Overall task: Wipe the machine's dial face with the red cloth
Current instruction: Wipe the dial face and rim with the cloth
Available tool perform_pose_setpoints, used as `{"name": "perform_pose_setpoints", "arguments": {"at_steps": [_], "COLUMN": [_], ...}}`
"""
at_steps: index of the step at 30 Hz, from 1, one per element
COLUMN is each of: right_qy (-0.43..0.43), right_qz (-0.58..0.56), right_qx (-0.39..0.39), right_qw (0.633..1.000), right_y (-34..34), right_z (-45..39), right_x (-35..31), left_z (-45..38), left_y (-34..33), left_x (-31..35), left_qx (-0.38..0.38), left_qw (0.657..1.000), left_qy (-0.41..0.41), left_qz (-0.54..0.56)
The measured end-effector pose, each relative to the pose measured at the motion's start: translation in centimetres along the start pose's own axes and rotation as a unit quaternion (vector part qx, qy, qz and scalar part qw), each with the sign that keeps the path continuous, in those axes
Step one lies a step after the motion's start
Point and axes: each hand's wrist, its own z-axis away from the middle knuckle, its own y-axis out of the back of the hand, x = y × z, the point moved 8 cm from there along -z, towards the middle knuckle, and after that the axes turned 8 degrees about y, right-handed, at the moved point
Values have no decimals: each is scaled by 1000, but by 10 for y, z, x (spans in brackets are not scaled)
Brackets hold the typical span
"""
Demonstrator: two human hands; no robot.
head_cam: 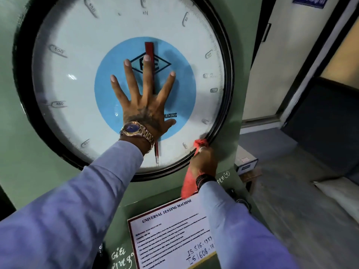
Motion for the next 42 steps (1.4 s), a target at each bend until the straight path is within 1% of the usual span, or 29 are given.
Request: {"name": "perform_pose_setpoints", "arguments": {"at_steps": [1,3,6,7,9,11,12,14,15,16,18,20,21,23,26,28,29,30,31,32,33,34,35,36,37,38,39,41,42], "right_qy": [2,3,-8,-10,2,3,8,50,67,66,45,43,33,34,70,159,205,227,228,226,199,161,107,68,62,71,84,127,149], "right_qz": [38,34,-85,-111,-110,-151,-136,-61,-62,-101,-130,-95,-127,-154,-118,-1,60,89,88,82,39,-45,-143,-219,-266,-275,-265,-197,-165], "right_qx": [9,18,-17,-11,3,18,25,30,40,41,30,-13,-30,-5,17,31,42,44,46,57,73,89,81,66,52,53,79,139,152], "right_qw": [999,999,996,994,994,988,990,996,995,992,990,994,991,987,990,987,976,969,969,969,977,982,981,971,961,957,957,962,963], "right_y": [4,2,-18,-17,1,27,42,64,70,72,64,46,39,42,68,95,107,112,115,117,115,113,106,95,90,90,98,120,129], "right_z": [-5,4,28,27,10,-19,-38,-72,-82,-87,-80,-57,-49,-49,-84,-112,-123,-134,-139,-139,-134,-129,-120,-114,-111,-114,-122,-146,-160], "right_x": [1,4,11,14,13,7,3,-8,-12,-14,1,14,18,16,-8,-35,-51,-59,-62,-64,-52,-39,-22,-9,-6,-8,-17,-42,-58], "left_z": [-2,-5,-15,-19,-26,-31,-33,-36,-37,-39,-43,-47,-47,-47,-46,-47,-48,-49,-50,-54,-55,-61,-65,-68,-72,-74,-77,-78,-79], "left_y": [0,0,2,2,2,0,-1,-2,-2,-1,1,2,1,0,-1,0,1,1,2,3,5,10,14,17,19,19,19,16,16], "left_x": [3,12,31,38,45,45,46,50,53,57,66,69,69,69,69,71,71,72,73,74,73,72,68,64,59,55,52,50,50], "left_qx": [2,1,3,3,-4,-19,-26,-37,-41,-44,-55,-64,-68,-72,-76,-89,-95,-99,-100,-96,-87,-72,-63,-56,-51,-52,-58,-72,-77], "left_qw": [1000,1000,1000,1000,1000,1000,1000,999,999,999,997,996,995,995,994,992,991,990,989,990,991,992,992,992,992,991,991,990,989], "left_qy": [-4,-13,-22,-24,-20,-7,1,12,19,30,53,69,71,71,75,83,88,91,92,89,85,85,89,95,101,107,111,116,118], "left_qz": [1,3,4,3,1,-1,-3,-8,-9,-10,-5,-1,-2,-14,-26,-34,-42,-49,-53,-55,-55,-58,-57,-56,-56,-54,-51,-46,-52]}}
